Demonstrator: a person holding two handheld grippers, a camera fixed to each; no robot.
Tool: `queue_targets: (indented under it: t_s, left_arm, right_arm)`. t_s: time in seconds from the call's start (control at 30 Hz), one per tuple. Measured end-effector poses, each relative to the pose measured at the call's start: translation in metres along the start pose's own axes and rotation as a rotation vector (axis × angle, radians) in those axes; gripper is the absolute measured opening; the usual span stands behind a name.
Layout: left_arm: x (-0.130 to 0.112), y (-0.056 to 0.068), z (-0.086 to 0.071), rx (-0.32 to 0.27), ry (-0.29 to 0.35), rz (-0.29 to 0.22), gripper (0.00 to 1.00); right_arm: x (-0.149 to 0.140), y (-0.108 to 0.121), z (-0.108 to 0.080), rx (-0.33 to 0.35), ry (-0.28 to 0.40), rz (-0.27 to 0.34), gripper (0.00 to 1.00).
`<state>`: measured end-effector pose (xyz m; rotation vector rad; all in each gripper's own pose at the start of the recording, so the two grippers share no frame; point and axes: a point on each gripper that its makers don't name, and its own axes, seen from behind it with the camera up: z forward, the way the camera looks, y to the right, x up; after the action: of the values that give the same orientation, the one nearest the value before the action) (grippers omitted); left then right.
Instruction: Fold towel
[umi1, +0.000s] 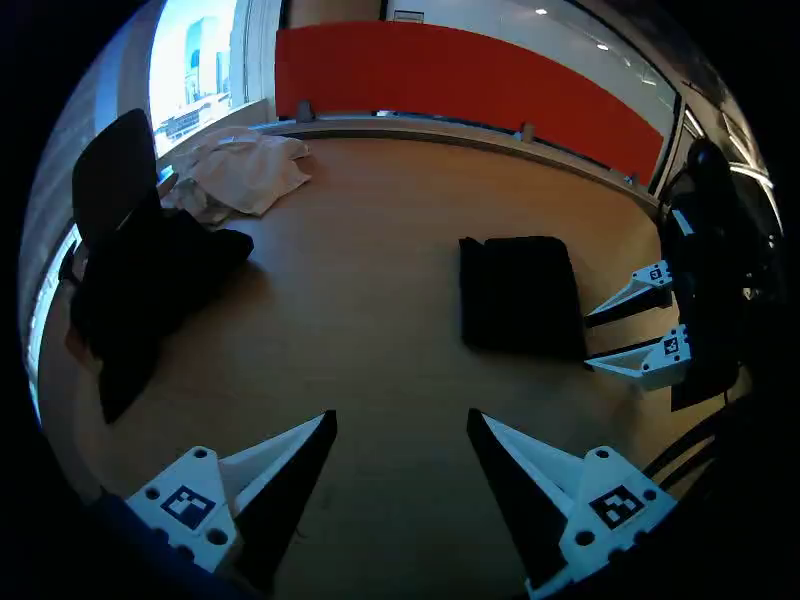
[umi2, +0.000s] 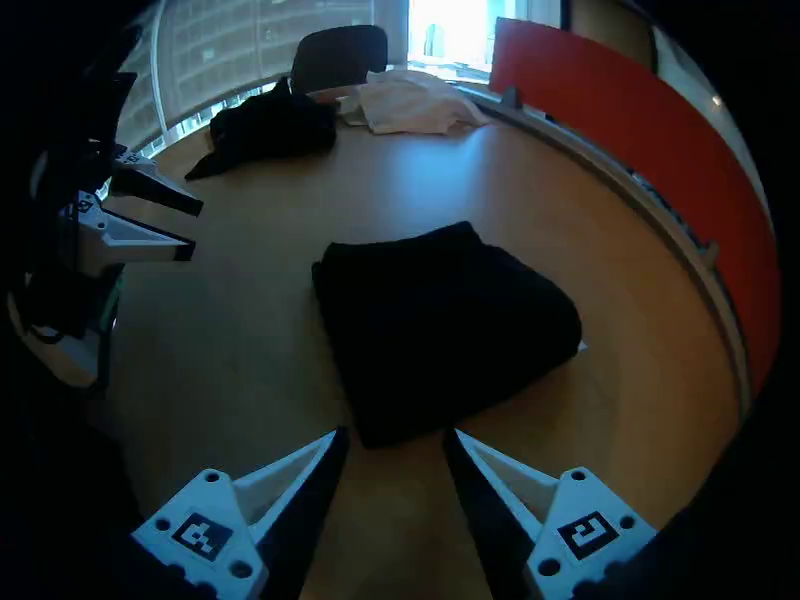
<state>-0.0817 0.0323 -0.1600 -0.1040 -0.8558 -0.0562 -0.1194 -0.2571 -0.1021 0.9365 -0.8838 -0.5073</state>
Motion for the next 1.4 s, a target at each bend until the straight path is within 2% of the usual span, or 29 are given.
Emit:
queue_targets:
  t_s: [0.3,0.53,0.67,0.93,1.13,1.33,1.4]
  left_arm:
    - [0.000,0.002,-0.001,-0.002,0.001,0.001,0.97]
    - [-0.001,0.003,-0.001,-0.003,0.000,0.001,0.97]
    - [-0.001,0.004,-0.001,-0.005,0.000,0.003,0.97]
    - [0.000,0.006,-0.002,-0.008,0.003,0.003,0.97]
    - [0.000,0.006,-0.002,-0.008,0.003,0.003,0.97]
    - [0.000,0.005,-0.002,-0.007,0.004,0.002,0.97]
    - [0.000,0.005,-0.002,-0.008,0.004,0.002,0.97]
  right_arm:
    - [-0.003,0.005,0.003,-0.025,-0.003,0.026,0.65]
    - [-0.007,0.018,0.003,-0.066,-0.009,0.048,0.62]
    - [-0.008,0.025,0.002,-0.084,-0.010,0.059,0.56]
    - [-0.009,0.029,0.003,-0.091,-0.009,0.091,0.33]
    - [-0.010,0.028,0.005,-0.086,-0.012,0.102,0.23]
    - [-0.012,0.028,0.006,-0.082,-0.017,0.124,0.07]
    - [-0.012,0.028,0.006,-0.080,-0.017,0.133,0.05]
